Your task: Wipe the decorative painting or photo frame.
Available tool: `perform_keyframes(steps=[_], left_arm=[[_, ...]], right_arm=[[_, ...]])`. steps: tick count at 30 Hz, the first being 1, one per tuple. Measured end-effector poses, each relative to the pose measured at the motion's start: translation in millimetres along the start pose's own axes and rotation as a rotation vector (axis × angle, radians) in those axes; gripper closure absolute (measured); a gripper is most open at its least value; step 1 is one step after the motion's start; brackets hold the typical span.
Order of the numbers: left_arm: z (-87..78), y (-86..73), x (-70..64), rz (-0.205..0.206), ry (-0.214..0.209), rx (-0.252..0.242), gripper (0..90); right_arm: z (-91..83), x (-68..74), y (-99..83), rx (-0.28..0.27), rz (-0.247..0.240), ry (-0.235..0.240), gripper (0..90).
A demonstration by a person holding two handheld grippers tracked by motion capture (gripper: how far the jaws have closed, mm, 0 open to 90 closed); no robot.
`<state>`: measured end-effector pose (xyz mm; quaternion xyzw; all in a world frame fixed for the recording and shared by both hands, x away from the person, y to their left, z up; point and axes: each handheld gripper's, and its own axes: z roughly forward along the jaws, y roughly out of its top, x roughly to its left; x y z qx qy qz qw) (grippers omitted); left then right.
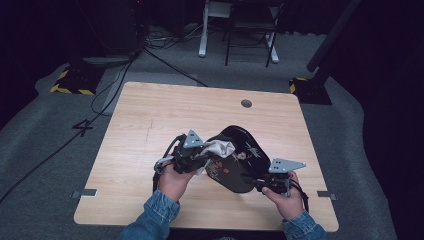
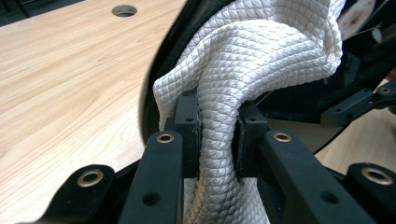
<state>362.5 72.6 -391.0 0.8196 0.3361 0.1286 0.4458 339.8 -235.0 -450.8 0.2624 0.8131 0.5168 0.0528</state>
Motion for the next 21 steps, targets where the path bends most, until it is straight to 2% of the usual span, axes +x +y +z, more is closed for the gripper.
perform_keyframes(steps=[4,6,11,13,16,17,19,21], left_arm=[[-1.8,-1.0,4.3,-0.009,0.005,-0.001,76.1],[-3.7,-2.3,8.5,-0.034,0.013,-0.006,76.1],[-3.1,-2.7,8.0,-0.044,0.015,-0.008,76.1],[-1.7,-2.2,5.9,-0.028,0.013,-0.005,76.1],[5.6,-2.3,-1.2,-0.006,-0.014,0.016,75.9],[5.6,-2.3,-1.2,-0.006,-0.014,0.016,75.9],[9.6,-1.9,-5.3,0.007,-0.040,0.028,75.9],[10.9,-1.7,-7.1,0.012,-0.042,0.026,75.9]], right_arm=[[0.0,0.0,0.0,0.000,0.000,0.001,79.7],[0.0,-0.1,-0.1,-0.001,0.002,0.001,79.7],[0.5,0.3,0.4,-0.001,0.004,0.002,79.5],[0.0,-0.2,-0.2,-0.001,0.006,0.002,79.6],[0.1,-0.1,-0.1,-0.001,0.008,0.001,79.4],[0.1,-0.1,-0.1,-0.001,0.008,0.001,79.4],[0.2,-0.2,-0.1,-0.003,0.009,-0.002,79.3],[0.2,-0.2,-0.1,-0.003,0.009,-0.003,79.3]])
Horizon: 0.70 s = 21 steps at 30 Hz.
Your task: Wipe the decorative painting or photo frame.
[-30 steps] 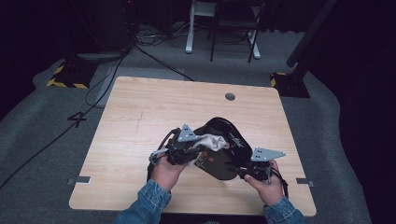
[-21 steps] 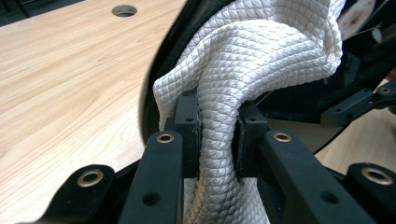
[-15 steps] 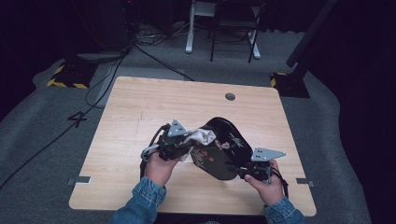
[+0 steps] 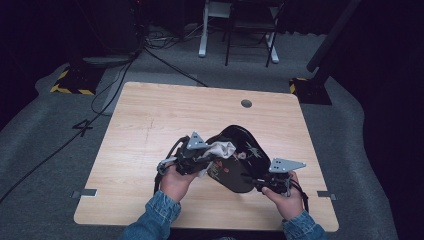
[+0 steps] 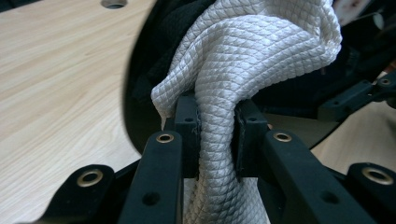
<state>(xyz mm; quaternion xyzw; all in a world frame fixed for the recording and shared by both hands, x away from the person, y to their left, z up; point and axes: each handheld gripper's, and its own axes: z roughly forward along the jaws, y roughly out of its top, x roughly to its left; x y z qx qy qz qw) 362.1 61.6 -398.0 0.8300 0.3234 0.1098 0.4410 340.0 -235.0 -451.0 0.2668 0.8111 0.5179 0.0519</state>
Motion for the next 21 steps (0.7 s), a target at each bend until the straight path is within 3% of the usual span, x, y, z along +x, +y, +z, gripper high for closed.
perform_keyframes(steps=[11,21], left_arm=[[15.7,5.3,-23.4,0.081,-0.095,0.062,75.6],[24.3,5.9,-34.5,0.111,-0.129,0.100,75.6]], right_arm=[[0.8,0.1,0.1,-0.003,0.002,-0.001,79.2],[1.0,-0.1,0.2,-0.003,0.003,-0.003,79.3]])
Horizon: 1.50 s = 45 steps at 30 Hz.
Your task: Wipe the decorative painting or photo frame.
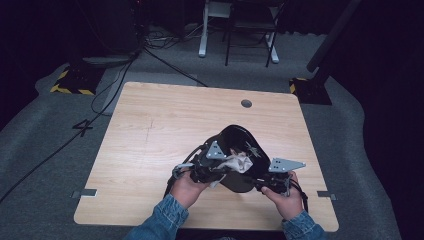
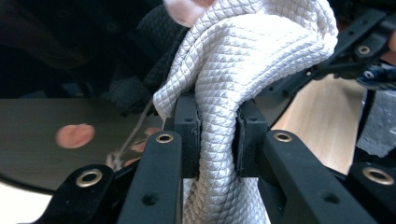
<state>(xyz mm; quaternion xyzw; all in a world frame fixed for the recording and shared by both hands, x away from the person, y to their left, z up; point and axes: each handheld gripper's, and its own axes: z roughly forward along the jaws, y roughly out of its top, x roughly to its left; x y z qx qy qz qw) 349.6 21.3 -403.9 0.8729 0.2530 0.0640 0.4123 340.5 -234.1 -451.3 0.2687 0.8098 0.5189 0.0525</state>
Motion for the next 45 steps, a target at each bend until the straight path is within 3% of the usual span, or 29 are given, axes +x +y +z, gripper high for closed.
perform_keyframes(steps=[5,9,24,29,36,45], left_arm=[[0.7,-0.7,0.2,0.007,0.002,0.006,75.6],[-1.3,-2.6,5.3,-0.018,0.016,-0.001,75.6],[-16.3,-16.9,36.8,-0.114,0.126,-0.030,75.5],[-21.0,-19.0,40.7,-0.112,0.181,-0.038,75.5],[-28.1,-24.3,51.6,-0.152,0.220,-0.059,75.6],[-31.1,-27.7,56.6,-0.195,0.232,-0.083,75.7]], right_arm=[[0.0,0.1,-0.1,-0.001,-0.002,-0.001,79.3],[-0.2,-0.1,-0.1,-0.001,-0.002,-0.002,79.3],[-1.3,-0.9,-0.6,-0.004,0.000,-0.011,78.7],[-1.3,-1.0,-0.6,-0.004,0.003,-0.010,78.7],[-1.1,-0.8,-0.6,-0.005,0.003,-0.009,78.7],[-0.9,-0.7,-0.6,-0.005,0.003,-0.008,78.5]])
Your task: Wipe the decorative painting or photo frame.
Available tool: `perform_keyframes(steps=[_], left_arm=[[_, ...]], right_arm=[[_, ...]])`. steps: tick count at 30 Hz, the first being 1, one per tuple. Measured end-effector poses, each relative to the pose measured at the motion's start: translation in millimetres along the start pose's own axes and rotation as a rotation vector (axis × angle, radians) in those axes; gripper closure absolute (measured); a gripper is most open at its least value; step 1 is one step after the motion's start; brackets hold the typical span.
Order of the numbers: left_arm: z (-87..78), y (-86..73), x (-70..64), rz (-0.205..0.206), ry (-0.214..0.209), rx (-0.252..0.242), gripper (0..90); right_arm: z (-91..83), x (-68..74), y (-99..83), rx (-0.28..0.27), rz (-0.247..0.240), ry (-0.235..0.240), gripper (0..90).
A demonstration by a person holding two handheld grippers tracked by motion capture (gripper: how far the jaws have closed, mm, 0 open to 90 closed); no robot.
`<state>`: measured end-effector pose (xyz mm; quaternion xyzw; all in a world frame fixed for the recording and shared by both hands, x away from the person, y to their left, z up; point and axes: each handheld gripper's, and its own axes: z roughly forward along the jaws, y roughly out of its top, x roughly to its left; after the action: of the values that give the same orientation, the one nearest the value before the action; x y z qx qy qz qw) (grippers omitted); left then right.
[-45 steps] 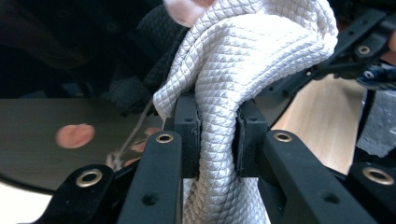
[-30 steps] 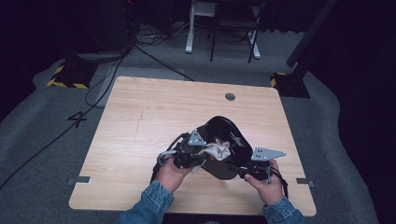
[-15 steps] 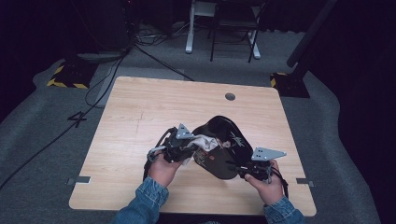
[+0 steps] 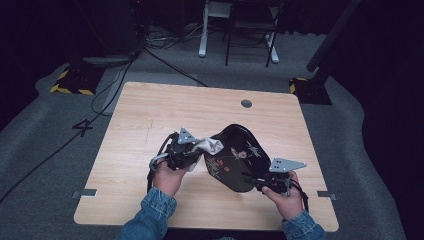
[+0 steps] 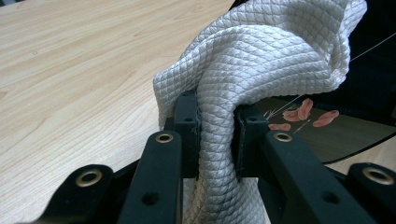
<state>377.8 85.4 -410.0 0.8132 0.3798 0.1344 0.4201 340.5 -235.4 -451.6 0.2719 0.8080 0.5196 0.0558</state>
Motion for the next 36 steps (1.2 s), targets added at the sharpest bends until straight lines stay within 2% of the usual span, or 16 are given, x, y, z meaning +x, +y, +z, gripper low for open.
perform_keyframes(steps=[1,5,9,11,14,19,23,30,33,36], left_arm=[[0.9,0.4,-0.9,0.012,-0.008,0.010,75.7],[6.9,0.0,-9.1,0.014,-0.040,0.026,75.7],[13.6,1.7,-21.6,0.063,-0.077,0.045,75.7],[15.0,2.0,-25.4,0.067,-0.092,0.048,75.7],[18.3,2.9,-35.0,0.095,-0.118,0.058,75.6],[23.1,4.2,-54.3,0.155,-0.114,0.079,75.6],[25.5,4.6,-61.0,0.171,-0.129,0.090,75.7],[27.6,3.8,-65.4,0.176,-0.139,0.091,75.6],[27.3,3.5,-60.8,0.166,-0.149,0.089,75.7],[25.9,2.2,-52.3,0.148,-0.132,0.087,75.6]], right_arm=[[0.0,0.0,0.0,0.000,0.000,0.000,78.5],[0.1,-0.2,0.0,-0.001,0.002,-0.001,78.3],[-0.2,-0.5,-0.1,-0.002,0.006,-0.004,78.2],[-0.3,-0.6,-0.1,-0.002,0.006,-0.005,78.2],[-0.2,-0.7,-0.1,-0.003,0.007,-0.006,78.2],[-0.2,-1.2,-0.1,-0.004,0.012,-0.007,78.3],[-0.2,-1.3,-0.1,-0.004,0.015,-0.007,78.4],[-0.3,-1.7,-0.2,-0.004,0.014,-0.008,78.5],[-0.3,-1.6,-0.2,-0.004,0.013,-0.008,78.5],[-0.5,-1.5,-0.3,-0.005,0.013,-0.009,78.5]])
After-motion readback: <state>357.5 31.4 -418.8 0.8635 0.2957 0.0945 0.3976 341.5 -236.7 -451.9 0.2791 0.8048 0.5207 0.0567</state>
